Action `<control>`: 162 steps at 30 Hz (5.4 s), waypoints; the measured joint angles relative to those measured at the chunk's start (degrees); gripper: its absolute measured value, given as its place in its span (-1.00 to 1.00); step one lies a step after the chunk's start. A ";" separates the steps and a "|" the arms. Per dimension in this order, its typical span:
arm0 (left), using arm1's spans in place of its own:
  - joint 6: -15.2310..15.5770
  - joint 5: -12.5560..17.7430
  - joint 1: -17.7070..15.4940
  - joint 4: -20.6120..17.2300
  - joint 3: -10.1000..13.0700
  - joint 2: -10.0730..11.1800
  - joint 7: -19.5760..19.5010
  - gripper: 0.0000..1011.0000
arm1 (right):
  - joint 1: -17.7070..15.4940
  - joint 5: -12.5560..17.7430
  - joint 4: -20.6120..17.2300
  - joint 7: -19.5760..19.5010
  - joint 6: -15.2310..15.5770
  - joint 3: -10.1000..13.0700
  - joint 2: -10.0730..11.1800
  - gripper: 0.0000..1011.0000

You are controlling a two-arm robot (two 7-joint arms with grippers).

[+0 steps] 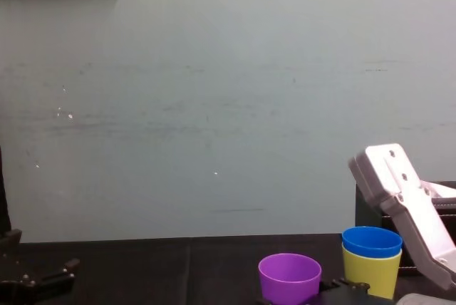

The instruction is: Stack the three plastic cups sequentially using one hand.

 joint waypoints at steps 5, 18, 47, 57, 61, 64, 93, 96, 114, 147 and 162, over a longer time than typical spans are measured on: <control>0.00 0.00 0.00 0.00 0.00 0.00 0.00 1.00 | 0.49 -0.24 0.56 0.25 -0.37 -0.08 -0.36 0.98; 0.00 0.00 0.00 0.00 0.00 0.00 0.00 1.00 | 0.74 -0.35 1.20 0.39 -0.86 -0.02 -0.95 0.98; 0.00 0.00 0.00 0.00 0.00 0.00 0.00 1.00 | 0.43 -0.30 0.34 0.60 -0.72 -0.02 -0.55 0.44; 0.00 0.00 0.00 0.00 0.00 0.00 0.00 1.00 | -2.35 -0.23 -10.74 2.37 4.41 0.36 3.49 0.44; 0.00 0.00 0.00 0.00 0.00 0.00 0.00 1.00 | -3.04 1.07 -16.15 3.61 8.23 1.33 5.58 0.44; 0.00 0.00 0.00 0.00 0.00 0.00 0.00 1.00 | -3.23 2.05 -18.46 4.21 9.91 1.98 6.59 0.43; 0.00 0.00 0.00 0.00 0.00 0.00 0.00 1.00 | -0.51 10.15 -18.76 2.66 11.85 8.86 11.69 0.44; 0.00 0.00 0.00 0.00 0.00 0.00 0.00 1.00 | -0.12 10.54 -17.36 2.25 10.46 8.83 11.52 0.44; 0.00 0.00 0.00 0.00 0.00 0.00 0.00 1.00 | 2.68 10.83 -10.24 1.59 5.73 7.04 10.39 0.43; 0.00 0.00 0.00 0.00 0.00 0.00 0.00 1.00 | 4.81 9.09 -5.02 1.78 2.62 5.13 8.93 0.43; 0.00 0.00 0.00 0.00 0.00 0.00 0.00 1.00 | 5.02 7.73 -3.34 1.41 1.62 5.10 8.33 0.44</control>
